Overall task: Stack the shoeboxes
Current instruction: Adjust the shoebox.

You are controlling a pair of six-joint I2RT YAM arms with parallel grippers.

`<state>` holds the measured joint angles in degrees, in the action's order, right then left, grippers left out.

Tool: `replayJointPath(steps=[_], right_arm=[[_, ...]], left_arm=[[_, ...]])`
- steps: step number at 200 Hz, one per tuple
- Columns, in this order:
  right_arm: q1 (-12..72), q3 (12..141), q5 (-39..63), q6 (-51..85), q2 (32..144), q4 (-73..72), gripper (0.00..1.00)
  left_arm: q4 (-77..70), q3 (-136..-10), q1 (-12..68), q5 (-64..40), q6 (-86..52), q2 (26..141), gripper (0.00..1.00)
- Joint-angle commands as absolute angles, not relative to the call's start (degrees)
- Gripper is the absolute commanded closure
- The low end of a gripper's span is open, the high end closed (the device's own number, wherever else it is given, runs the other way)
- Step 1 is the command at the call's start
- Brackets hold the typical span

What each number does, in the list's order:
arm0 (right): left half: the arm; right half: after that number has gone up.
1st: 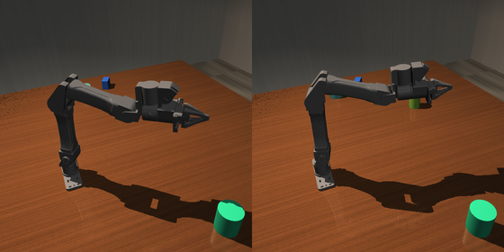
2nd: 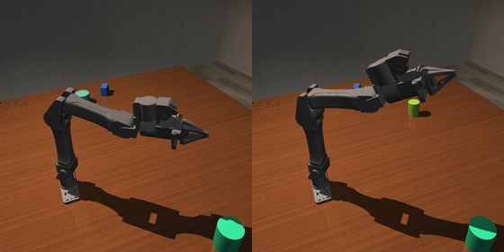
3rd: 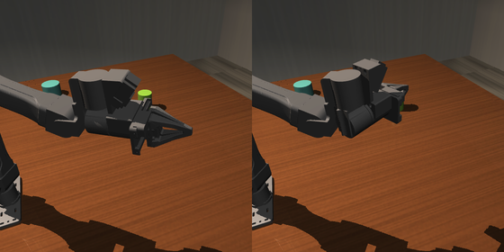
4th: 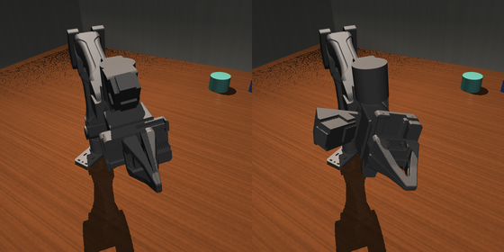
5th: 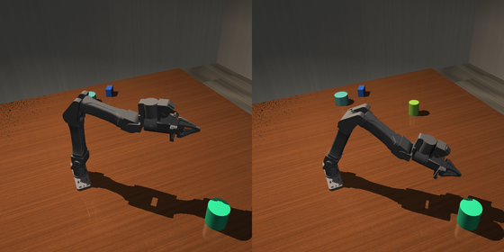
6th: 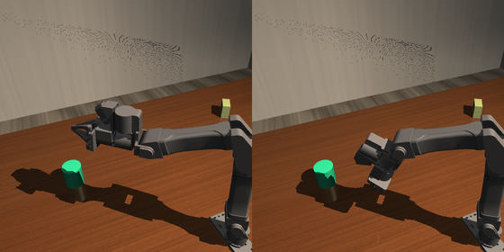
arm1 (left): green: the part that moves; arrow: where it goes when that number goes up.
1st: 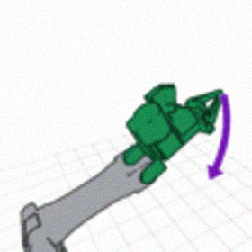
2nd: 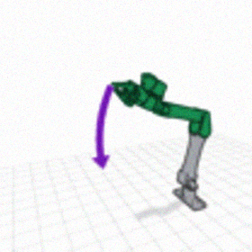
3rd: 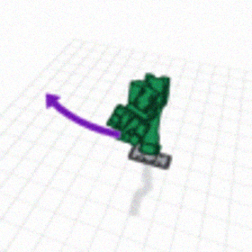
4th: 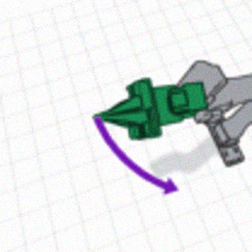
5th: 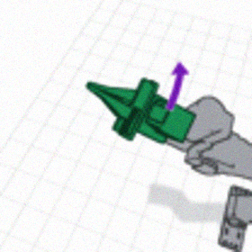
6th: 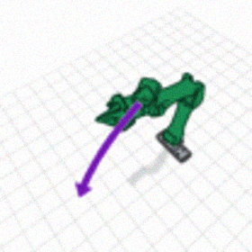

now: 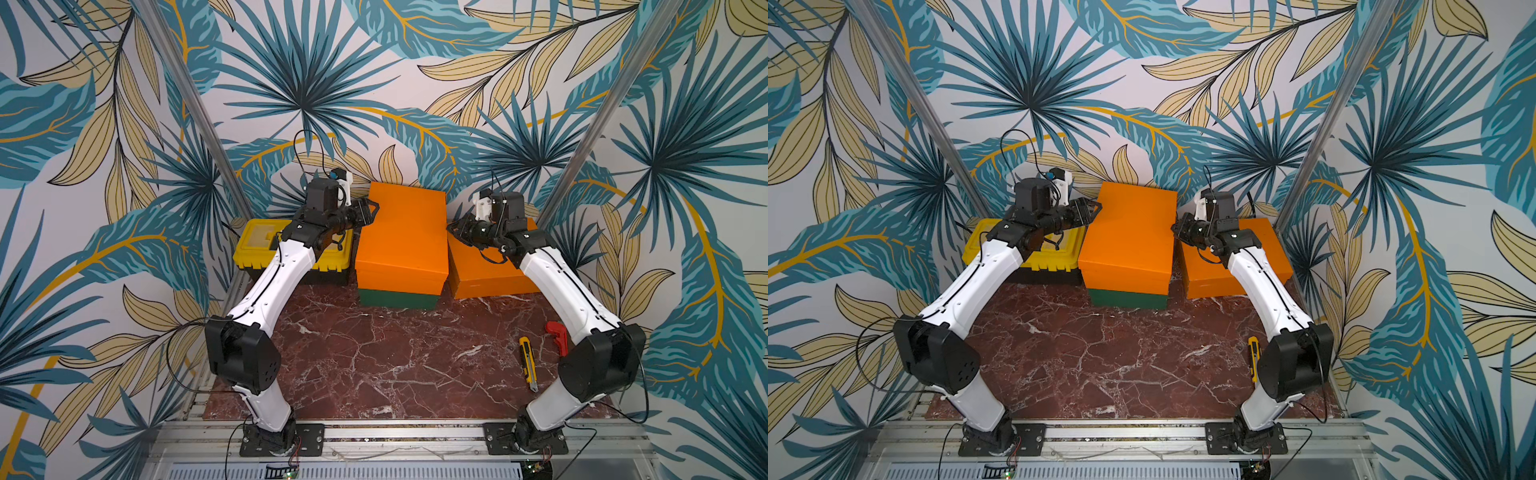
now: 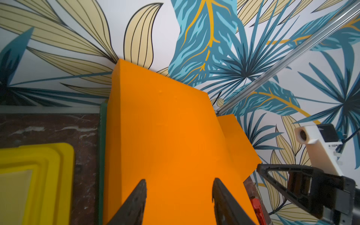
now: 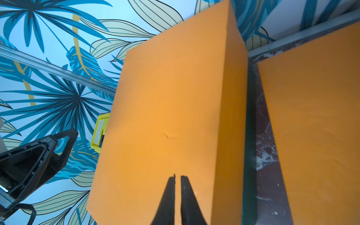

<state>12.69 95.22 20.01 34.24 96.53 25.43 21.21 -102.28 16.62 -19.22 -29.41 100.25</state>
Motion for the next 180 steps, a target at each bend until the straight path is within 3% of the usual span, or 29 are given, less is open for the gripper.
replayJointPath(steps=[1, 70, 90, 135, 180], right_arm=[[13.44, 98.73, 19.96, 33.79, 100.35, 26.89, 0.89], [14.33, 104.09, 19.88, 33.60, 109.90, 29.18, 0.89], [14.33, 103.09, 18.37, 32.81, 109.95, 29.56, 0.89], [14.33, 100.81, 17.47, 32.39, 109.86, 29.64, 0.89], [14.33, 99.85, 17.72, 32.28, 108.54, 30.56, 0.89]], left_arm=[[19.56, -107.49, 15.96, -21.95, -27.86, 103.98, 0.50], [19.41, -113.47, 14.12, -30.32, -29.62, 117.07, 0.55], [19.42, -110.76, 13.67, -29.39, -29.62, 117.18, 0.61], [19.42, -102.61, 13.45, -25.67, -28.65, 114.89, 0.62], [19.41, -102.14, 13.53, -27.88, -28.56, 112.88, 0.64]])
